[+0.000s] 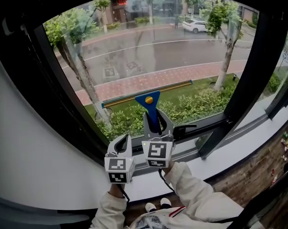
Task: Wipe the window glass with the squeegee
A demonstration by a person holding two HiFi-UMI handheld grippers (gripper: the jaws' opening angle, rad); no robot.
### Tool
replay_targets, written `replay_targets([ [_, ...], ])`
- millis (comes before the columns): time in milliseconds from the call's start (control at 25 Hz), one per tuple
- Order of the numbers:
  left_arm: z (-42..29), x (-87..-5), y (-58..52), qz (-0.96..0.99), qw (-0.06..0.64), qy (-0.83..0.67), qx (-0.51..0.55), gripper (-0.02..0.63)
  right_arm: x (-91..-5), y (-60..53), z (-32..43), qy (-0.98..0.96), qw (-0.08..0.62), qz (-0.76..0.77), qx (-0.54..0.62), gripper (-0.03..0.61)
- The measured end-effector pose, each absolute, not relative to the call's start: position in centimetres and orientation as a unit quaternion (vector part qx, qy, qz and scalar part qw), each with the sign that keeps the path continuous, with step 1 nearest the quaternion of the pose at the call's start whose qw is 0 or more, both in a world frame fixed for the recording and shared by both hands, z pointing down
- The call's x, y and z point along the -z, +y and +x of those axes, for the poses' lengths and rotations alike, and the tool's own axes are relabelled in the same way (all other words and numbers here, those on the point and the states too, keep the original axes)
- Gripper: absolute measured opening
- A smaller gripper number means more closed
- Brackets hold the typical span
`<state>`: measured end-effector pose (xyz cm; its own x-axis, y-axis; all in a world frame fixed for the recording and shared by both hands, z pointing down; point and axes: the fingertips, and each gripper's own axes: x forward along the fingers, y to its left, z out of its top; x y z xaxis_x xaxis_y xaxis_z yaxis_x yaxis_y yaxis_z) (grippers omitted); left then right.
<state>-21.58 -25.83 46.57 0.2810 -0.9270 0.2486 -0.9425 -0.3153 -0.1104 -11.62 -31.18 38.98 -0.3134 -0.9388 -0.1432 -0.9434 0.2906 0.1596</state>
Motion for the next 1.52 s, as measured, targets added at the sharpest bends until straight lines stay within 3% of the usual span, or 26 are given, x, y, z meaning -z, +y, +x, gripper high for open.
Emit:
replay_targets([
  [760, -20.8, -51.8, -24.4, 0.811, 0.047, -0.566, -0.141, 0.000, -47.2, -31.2, -11.7, 0.804, -0.046, -0.587, -0.084, 0.133],
  [1520, -21.1, -54.0, -23.8, 0.806, 0.069, -0.567, -0.153, 0.000, -57.5, -30.9, -11.3, 0.802, -0.125, -0.584, 0.024, 0.130],
])
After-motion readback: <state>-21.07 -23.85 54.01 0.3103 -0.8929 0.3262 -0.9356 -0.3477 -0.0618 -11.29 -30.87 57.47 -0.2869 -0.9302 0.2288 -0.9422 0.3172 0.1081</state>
